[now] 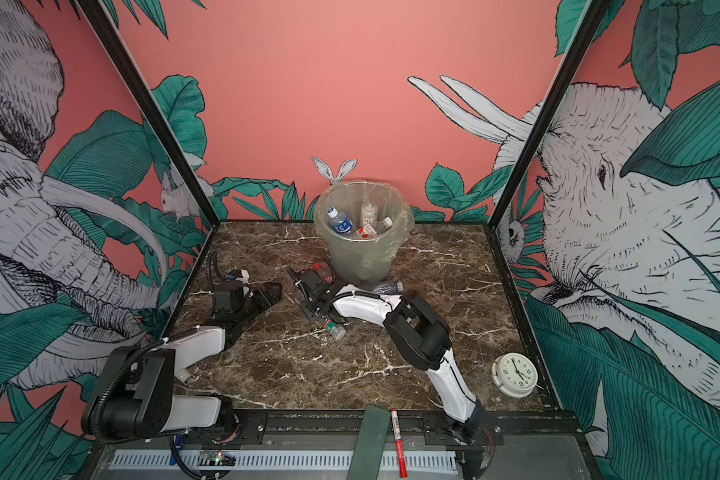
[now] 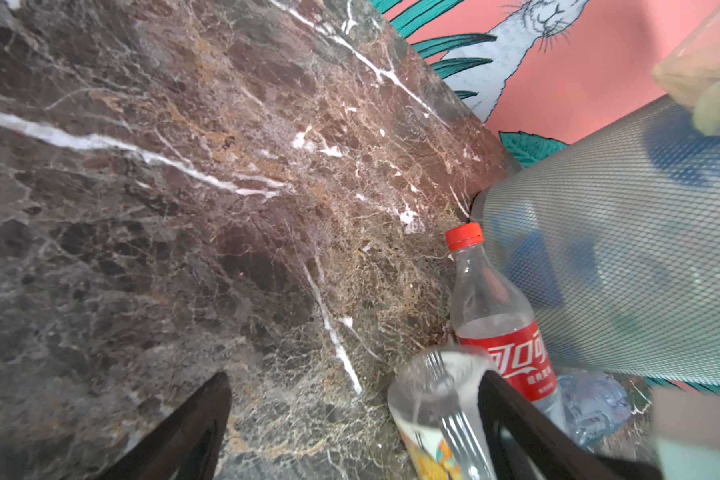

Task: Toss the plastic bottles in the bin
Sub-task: 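Lift the sunflower-labeled bottle with the right gripper up over the bin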

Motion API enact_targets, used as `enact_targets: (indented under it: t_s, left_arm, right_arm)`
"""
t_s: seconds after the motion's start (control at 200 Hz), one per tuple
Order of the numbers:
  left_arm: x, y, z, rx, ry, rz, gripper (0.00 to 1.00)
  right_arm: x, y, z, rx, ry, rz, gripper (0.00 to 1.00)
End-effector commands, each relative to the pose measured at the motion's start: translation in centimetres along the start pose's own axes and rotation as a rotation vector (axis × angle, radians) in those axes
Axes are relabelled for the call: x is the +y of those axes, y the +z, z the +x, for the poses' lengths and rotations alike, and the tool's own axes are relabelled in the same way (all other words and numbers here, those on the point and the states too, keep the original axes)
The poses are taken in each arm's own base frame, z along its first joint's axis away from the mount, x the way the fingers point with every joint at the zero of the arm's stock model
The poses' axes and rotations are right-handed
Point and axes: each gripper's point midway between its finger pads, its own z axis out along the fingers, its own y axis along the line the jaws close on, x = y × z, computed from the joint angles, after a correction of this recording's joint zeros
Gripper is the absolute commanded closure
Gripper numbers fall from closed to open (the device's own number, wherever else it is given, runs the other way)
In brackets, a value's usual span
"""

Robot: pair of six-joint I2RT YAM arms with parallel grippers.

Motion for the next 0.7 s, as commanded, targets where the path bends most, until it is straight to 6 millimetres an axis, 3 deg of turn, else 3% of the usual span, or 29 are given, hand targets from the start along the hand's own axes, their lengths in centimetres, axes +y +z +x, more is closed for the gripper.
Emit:
enact_targets:
  t_s: [0.0, 0.18, 0.195, 0.325, 0.465, 0.49, 0.695]
  left_arm:
    - [-1.9, -0.5, -1.5, -0.048, 0.029, 0.073, 0.06]
    - [-4.4, 0.0, -0.7, -0.023, 0.134, 0.108, 0.05]
    - [-4.7, 0.0, -0.6, -0.019, 0.145, 0.110, 0.05]
    - [-6.5, 0.2, 0.1, -0.001, 0.198, 0.145, 0.05]
    - [-7.5, 0.4, 0.9, 0.016, 0.226, 0.172, 0.03]
    - [-7.7, 0.5, 1.0, 0.021, 0.230, 0.177, 0.03]
    - [-9.1, 1.2, 2.6, 0.064, 0.260, 0.218, 0.00]
  right_arm:
    - [0.1, -3.8, -2.1, -0.120, 0.035, 0.007, 0.61]
    - [-0.5, -7.1, -0.6, -0.174, 0.066, 0.033, 0.63]
    - [-0.7, -7.0, 0.4, -0.157, 0.064, 0.041, 0.63]
    - [-1.2, -9.0, 2.2, -0.183, 0.084, 0.072, 0.62]
    - [-2.2, -10.5, 4.4, -0.198, 0.115, 0.116, 0.61]
    - [-2.4, -11.8, 4.2, -0.224, 0.125, 0.113, 0.61]
    - [-3.9, -15.6, 6.4, -0.305, 0.191, 0.161, 0.60]
